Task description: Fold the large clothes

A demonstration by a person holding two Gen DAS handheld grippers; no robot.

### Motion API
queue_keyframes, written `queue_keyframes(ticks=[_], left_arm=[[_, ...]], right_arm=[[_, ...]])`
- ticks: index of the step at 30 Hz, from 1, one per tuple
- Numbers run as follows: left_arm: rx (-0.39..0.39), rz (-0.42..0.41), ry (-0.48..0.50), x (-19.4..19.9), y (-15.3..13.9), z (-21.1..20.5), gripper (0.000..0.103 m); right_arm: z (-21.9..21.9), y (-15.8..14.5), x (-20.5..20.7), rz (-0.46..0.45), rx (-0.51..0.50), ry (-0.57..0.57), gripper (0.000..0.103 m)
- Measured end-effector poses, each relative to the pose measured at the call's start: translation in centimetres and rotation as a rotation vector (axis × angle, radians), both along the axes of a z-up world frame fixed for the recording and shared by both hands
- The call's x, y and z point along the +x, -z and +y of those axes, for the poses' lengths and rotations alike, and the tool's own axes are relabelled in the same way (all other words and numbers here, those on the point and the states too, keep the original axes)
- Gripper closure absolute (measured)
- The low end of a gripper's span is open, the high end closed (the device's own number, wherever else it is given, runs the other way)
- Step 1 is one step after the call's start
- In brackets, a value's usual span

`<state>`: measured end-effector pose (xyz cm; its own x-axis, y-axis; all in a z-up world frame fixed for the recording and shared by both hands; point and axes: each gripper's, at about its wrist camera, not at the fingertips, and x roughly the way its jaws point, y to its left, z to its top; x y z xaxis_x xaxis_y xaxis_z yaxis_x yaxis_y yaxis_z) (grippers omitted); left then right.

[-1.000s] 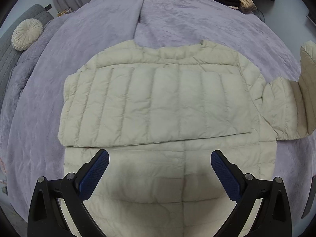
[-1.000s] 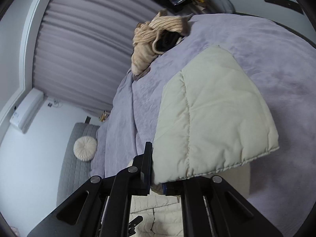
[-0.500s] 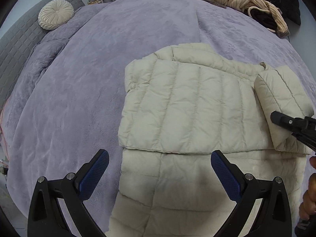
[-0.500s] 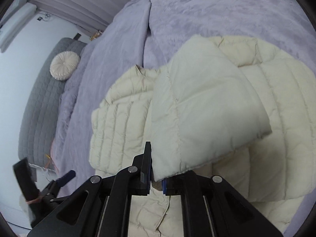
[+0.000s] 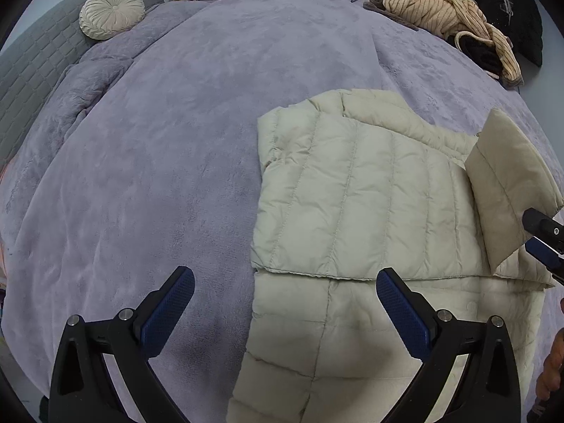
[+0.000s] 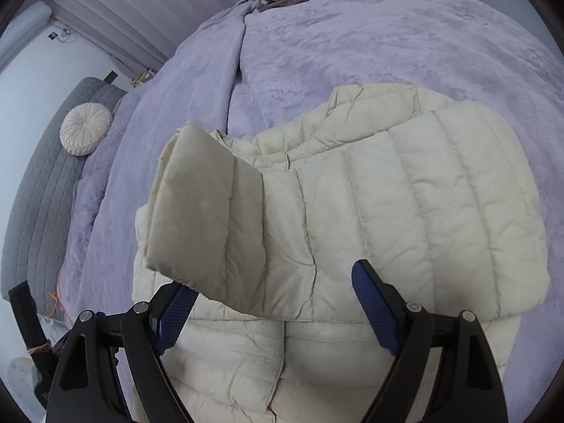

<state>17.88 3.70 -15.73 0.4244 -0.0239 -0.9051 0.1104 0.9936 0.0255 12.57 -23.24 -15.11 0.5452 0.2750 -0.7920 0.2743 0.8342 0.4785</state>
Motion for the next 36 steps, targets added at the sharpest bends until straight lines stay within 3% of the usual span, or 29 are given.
queue_keyframes(ticks=[8,14,17,21,23,25,27,31,36], left_arm=[[0.014,-0.018,-0.031,0.6,-0.8,2.0,0.0],[0.01,-0.041,-0.017,1.2,-1.7,1.1,0.0],[-0.01,-0.054,0.016,1.5,-2.5,-0.5,0.0],[-0.05,-0.078,0.087,2.3,-3.5,-4.2,0.0],[-0.056,-0.084,0.125,3.0,-3.3,-6.5,0.0],[-0.059,-0.068,0.15,3.9,-2.7,-8.8,0.0],[-0.062,-0.061,0.161,4.7,-2.0,-10.5,0.0],[0.005,-0.044,0.151,5.5,0.4,-11.9,0.0],[0.068,0.026,0.104,5.3,3.7,-9.8,0.0]], right_arm=[[5.5,2.4,3.1,0.05,0.095,-0.188,0.02],[6.8,2.3,1.2,0.058,0.095,-0.275,0.02],[4.2,1.3,-1.0,0.054,0.074,-0.222,0.02],[-2.1,-0.2,-4.2,0.054,0.024,-0.044,0.021],[-5.5,-0.6,-5.4,0.052,0.008,0.047,0.031],[-8.6,-0.3,-6.0,0.079,0.0,0.137,0.061],[-11.2,0.5,-6.1,0.104,0.029,0.21,0.073],[-13.4,2.4,-5.5,0.108,0.065,0.241,0.074],[-11.5,4.9,-4.0,0.143,0.07,0.163,0.074]])
